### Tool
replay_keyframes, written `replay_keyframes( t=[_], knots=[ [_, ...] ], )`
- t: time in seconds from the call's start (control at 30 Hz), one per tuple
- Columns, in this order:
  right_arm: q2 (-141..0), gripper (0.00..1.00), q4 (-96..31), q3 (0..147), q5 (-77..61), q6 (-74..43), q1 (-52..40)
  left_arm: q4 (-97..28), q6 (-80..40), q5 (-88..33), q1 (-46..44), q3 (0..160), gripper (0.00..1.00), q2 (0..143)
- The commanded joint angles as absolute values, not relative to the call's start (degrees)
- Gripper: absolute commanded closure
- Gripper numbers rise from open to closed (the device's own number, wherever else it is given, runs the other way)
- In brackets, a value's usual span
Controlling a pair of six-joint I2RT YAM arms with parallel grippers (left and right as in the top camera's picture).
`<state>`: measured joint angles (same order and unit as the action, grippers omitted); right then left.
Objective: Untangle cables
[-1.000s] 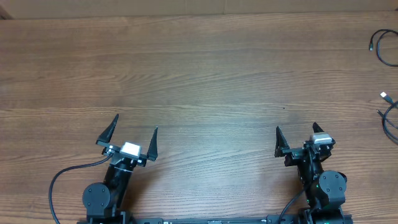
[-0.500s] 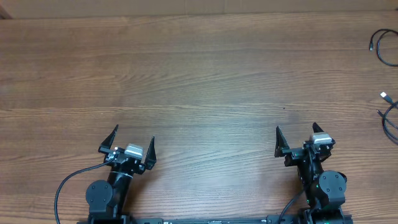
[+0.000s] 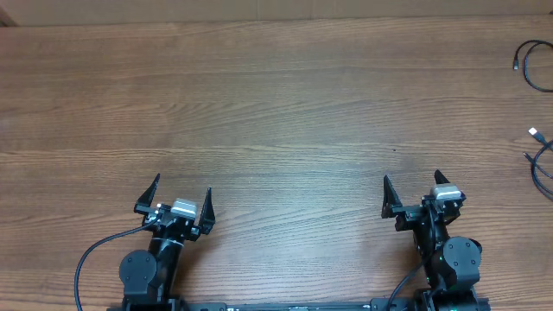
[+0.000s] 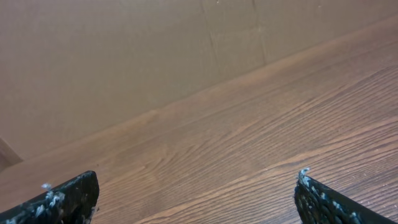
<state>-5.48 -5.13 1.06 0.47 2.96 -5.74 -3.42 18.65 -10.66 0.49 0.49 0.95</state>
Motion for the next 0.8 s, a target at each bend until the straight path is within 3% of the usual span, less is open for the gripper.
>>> replay_keyframes(
  t=[0.0, 0.3, 0.47, 0.77],
  knots=[
    [-5.21, 0.0, -4.78, 0.47, 1.26, 2.57, -6.04, -3.64, 19.73, -9.72, 0.71, 0.27, 0.0, 0.19],
    [-5.21, 0.0, -4.78, 0.47, 1.26, 2.59, -6.04, -3.84, 19.59, -7.01, 0.71, 0.27, 0.0, 0.19],
    [-5.21, 0.0, -4.78, 0.47, 1.26, 2.59, -6.04, -3.92, 7.11, 1.34, 0.71, 0.27, 0.0, 0.19],
    [-5.21, 0.0, -4.78, 0.47, 1.26, 2.59, -6.04, -4.08, 1.89, 3.57, 0.71, 0.27, 0.0, 0.19]
  ],
)
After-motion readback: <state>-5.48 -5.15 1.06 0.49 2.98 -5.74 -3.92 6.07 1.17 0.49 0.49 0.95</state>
